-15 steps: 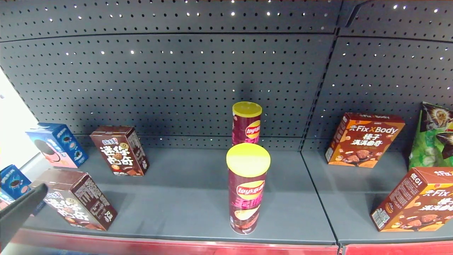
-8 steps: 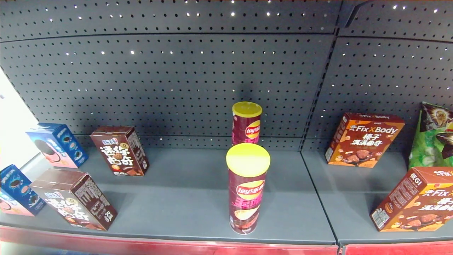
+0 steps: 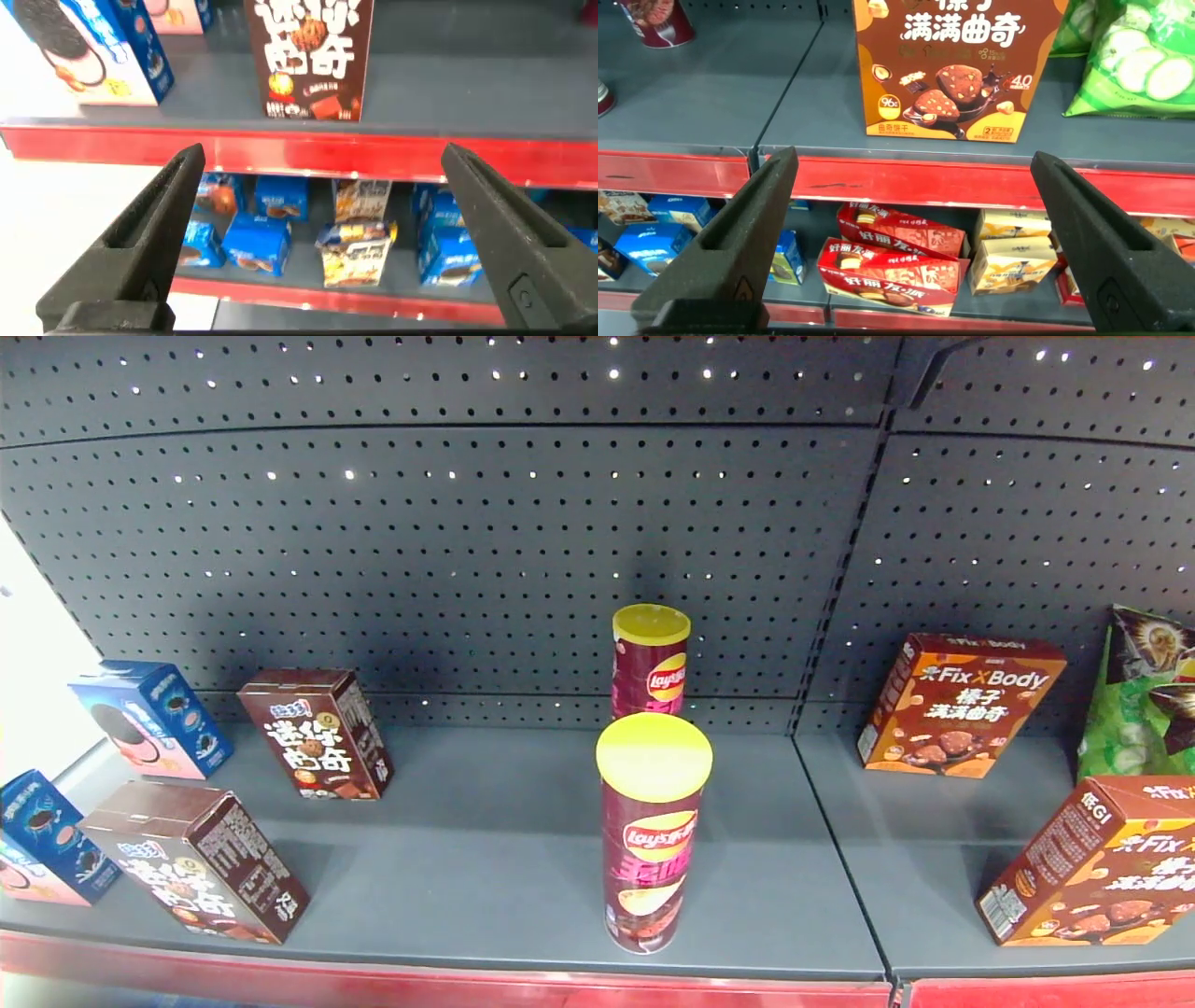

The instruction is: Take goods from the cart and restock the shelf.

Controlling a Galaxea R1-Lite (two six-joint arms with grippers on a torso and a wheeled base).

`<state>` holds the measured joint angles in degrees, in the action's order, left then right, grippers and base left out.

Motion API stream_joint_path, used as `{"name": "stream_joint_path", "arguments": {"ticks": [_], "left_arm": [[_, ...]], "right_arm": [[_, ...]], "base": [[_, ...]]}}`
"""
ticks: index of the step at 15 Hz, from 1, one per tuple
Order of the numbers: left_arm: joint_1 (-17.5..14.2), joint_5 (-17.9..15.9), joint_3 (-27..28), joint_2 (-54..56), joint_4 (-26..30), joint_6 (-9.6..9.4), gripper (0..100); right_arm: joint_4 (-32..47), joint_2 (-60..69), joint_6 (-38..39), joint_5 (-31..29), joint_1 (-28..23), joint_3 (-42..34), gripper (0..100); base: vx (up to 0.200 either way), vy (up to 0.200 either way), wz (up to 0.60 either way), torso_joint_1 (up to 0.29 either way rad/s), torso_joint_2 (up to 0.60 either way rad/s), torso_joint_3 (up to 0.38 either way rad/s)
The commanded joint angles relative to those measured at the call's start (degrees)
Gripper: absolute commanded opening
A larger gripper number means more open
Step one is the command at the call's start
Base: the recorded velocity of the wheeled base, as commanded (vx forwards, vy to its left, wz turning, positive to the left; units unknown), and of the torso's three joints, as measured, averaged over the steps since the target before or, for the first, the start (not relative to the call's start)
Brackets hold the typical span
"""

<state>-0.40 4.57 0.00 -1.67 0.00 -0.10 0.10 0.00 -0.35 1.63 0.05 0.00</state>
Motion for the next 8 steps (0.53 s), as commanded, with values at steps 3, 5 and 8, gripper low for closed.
{"name": "stream_joint_path", "arguments": {"ticks": [3,5,8], "left_arm": [[0.05,0.0,0.0,1.67,0.0,1.5,100],[0.05,0.0,0.0,1.67,0.0,1.59,100],[0.05,-0.09,0.0,1.67,0.0,2.03,100]], "right_arm": [[-0.01,0.0,0.0,0.04,0.04,0.0,100],[-0.01,0.0,0.0,0.04,0.04,0.0,100],[-0.01,0.0,0.0,0.04,0.04,0.0,100]], "base": [[0.0,0.0,0.0,0.0,0.0,0.0],[0.0,0.0,0.0,0.0,0.0,0.0],[0.0,0.0,0.0,0.0,0.0,0.0]]}}
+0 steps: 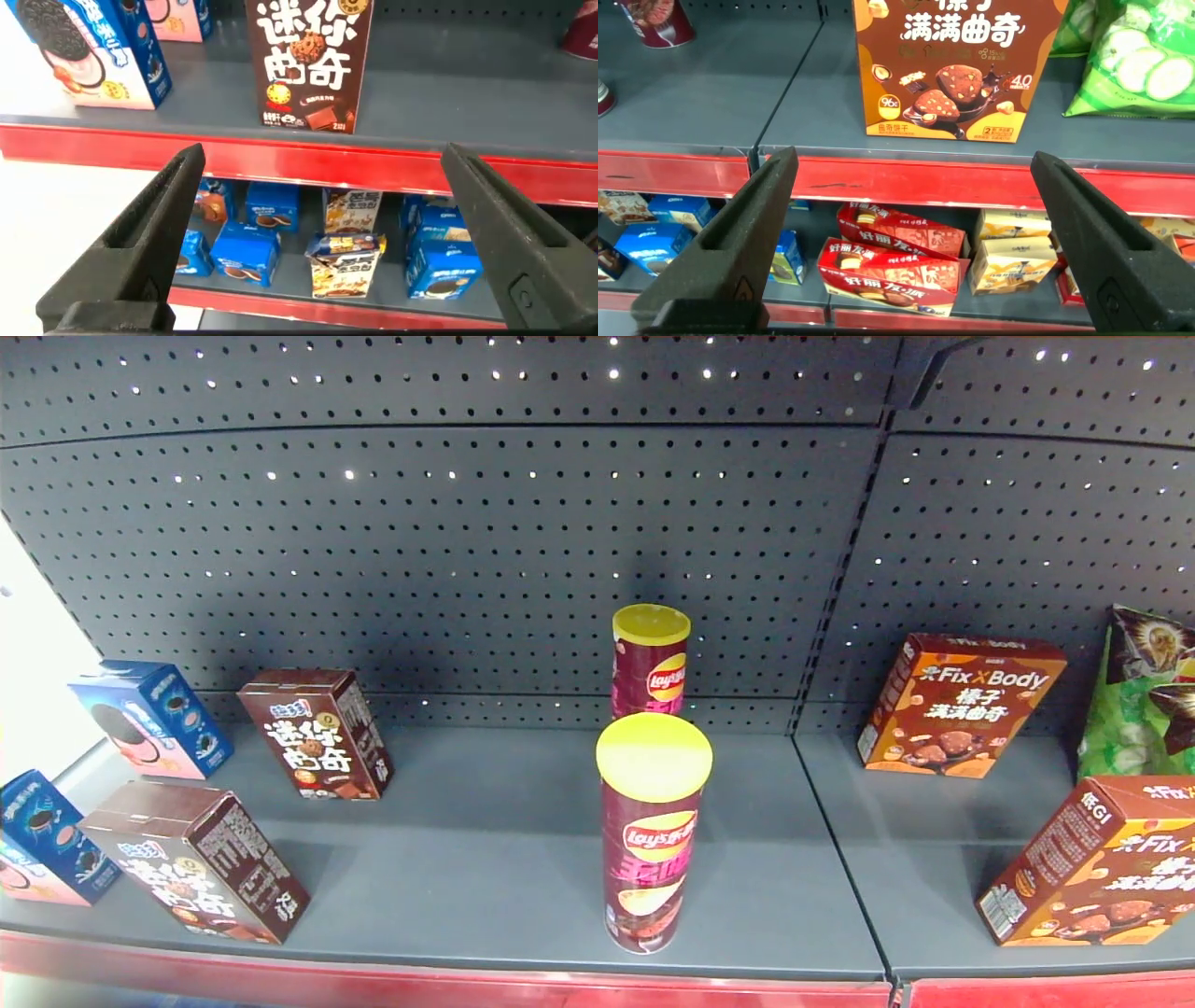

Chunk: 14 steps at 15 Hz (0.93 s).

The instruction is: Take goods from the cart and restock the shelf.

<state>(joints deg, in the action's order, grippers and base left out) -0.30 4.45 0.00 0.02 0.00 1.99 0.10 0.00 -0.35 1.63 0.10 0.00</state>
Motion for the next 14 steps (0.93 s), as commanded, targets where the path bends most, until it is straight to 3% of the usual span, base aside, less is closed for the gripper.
{"name": "stream_joint_path", "arguments": {"ticks": [1,14], "left_arm": [[-0.05,0.21,0.0,-0.02,0.0,0.21,100],[-0.05,0.03,0.0,-0.02,0.0,0.03,100]], "right_arm": [[-0.01,0.0,0.0,0.04,-0.01,0.0,100],[-0.01,-0.09,0.0,0.04,-0.01,0.0,100]], "base": [[0.0,0.0,0.0,0.0,0.0,0.0],[0.0,0.0,0.0,0.0,0.0,0.0]]}}
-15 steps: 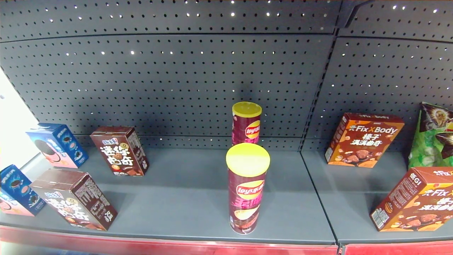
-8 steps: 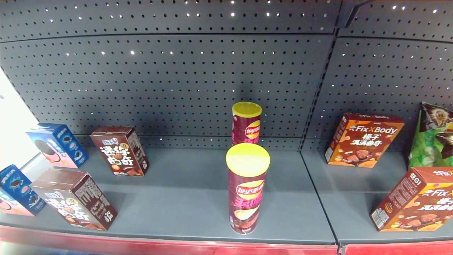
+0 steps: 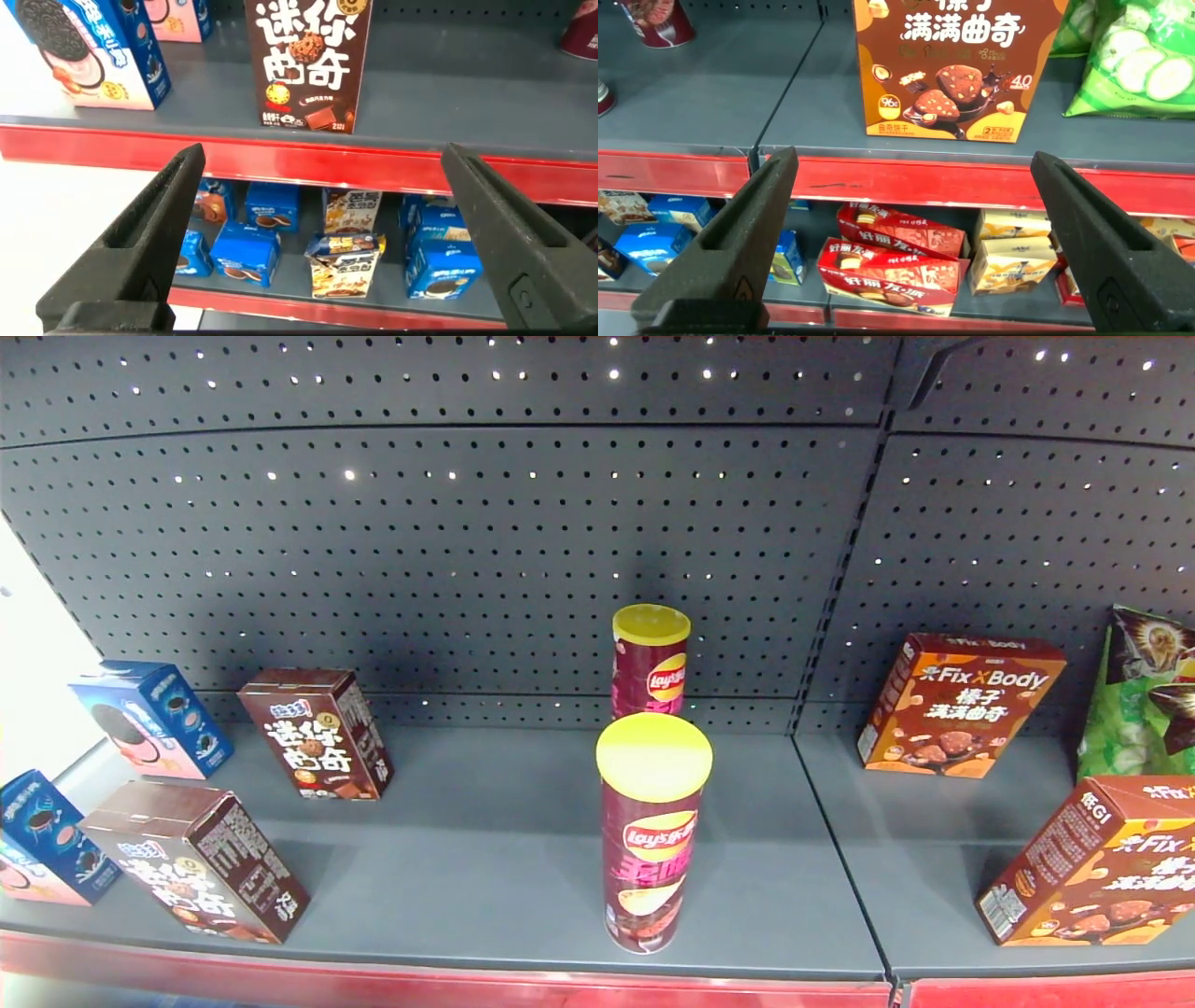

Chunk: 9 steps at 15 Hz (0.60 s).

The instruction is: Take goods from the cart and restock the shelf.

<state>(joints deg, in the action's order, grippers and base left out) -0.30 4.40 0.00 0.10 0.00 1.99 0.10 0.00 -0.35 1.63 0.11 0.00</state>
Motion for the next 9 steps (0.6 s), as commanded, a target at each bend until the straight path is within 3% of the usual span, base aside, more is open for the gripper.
{"name": "stream_joint_path", "arguments": {"ticks": [1,3,4,9], "left_arm": [[0.04,0.08,0.0,-0.1,0.0,0.03,100],[-0.05,0.08,0.0,-0.1,0.0,0.03,100],[-0.05,-0.01,0.0,-0.1,0.0,-0.05,100],[-0.05,-0.09,0.0,-0.1,0.0,-0.14,100]], "right_arm": [[-0.01,0.0,0.0,0.04,-0.02,0.0,100],[-0.01,0.0,0.0,0.04,-0.02,0.0,100],[-0.01,0.0,0.0,0.04,-0.02,0.0,100],[-0.01,-0.09,0.0,0.04,-0.02,0.0,100]], "base": [[0.0,0.0,0.0,0.0,0.0,0.0],[0.0,0.0,0.0,0.0,0.0,0.0],[0.0,0.0,-0.6,0.002,0.0,0.007],[0.0,0.0,0.0,0.0,0.0,0.0]]}}
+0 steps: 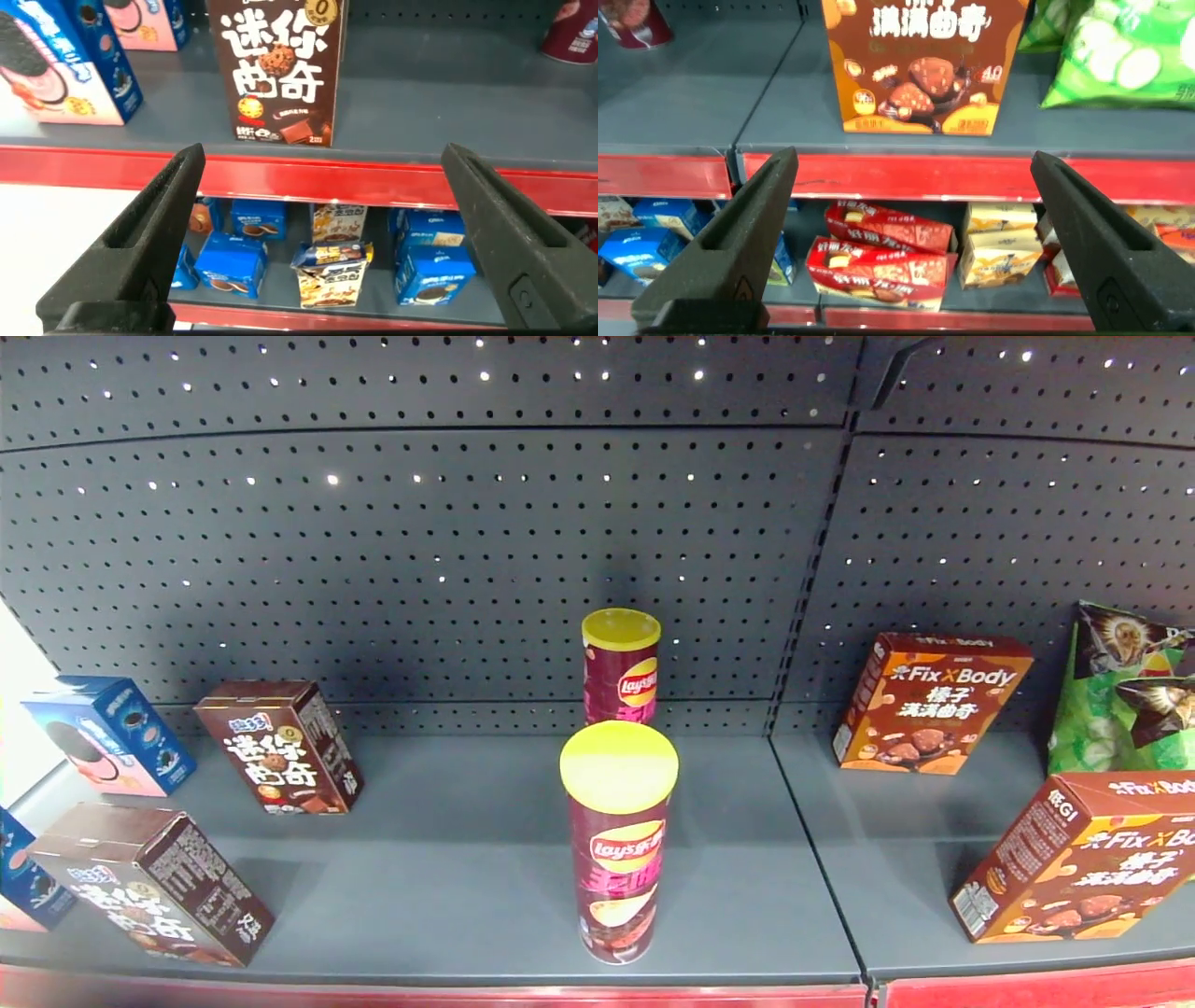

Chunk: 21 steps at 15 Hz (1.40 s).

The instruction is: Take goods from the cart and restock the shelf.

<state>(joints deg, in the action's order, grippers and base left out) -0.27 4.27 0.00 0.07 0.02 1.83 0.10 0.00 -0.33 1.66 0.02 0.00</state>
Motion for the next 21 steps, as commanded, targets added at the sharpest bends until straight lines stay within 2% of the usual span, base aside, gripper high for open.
{"name": "stream_joint_path", "arguments": {"ticks": [1,4,6,13,16,21], "left_arm": [[-0.08,0.04,0.0,-0.07,-0.02,0.02,100],[-0.08,0.13,0.0,-0.07,-0.02,0.11,100],[-0.08,0.04,0.0,-0.07,-0.02,-0.07,100],[-0.08,-0.4,0.0,-0.07,-0.02,-0.16,100],[-0.08,-0.4,0.0,-0.07,-0.02,-0.16,100],[-0.08,-0.4,0.0,-0.07,-0.02,-0.16,100]], "right_arm": [[-0.01,-0.09,-0.02,0.01,0.06,0.0,100],[-0.01,-0.09,-0.02,0.01,0.06,0.0,100],[-0.01,-0.09,-0.02,0.01,0.06,0.0,100],[-0.01,-0.09,-0.02,0.01,0.06,0.0,100],[-0.01,-0.09,-0.02,0.01,0.06,0.0,100],[-0.01,-0.09,-0.02,0.01,0.06,0.0,100]], "base": [[0.0,0.0,0.0,0.0,0.0,0.0],[0.0,0.0,0.0,0.0,0.0,0.0],[0.0,0.2,0.0,0.005,0.0,0.0],[0.0,0.0,0.0,0.0,0.0,0.0],[0.0,0.2,0.0,0.004,0.0,0.004],[0.0,0.0,0.0,0.0,0.0,0.0]]}}
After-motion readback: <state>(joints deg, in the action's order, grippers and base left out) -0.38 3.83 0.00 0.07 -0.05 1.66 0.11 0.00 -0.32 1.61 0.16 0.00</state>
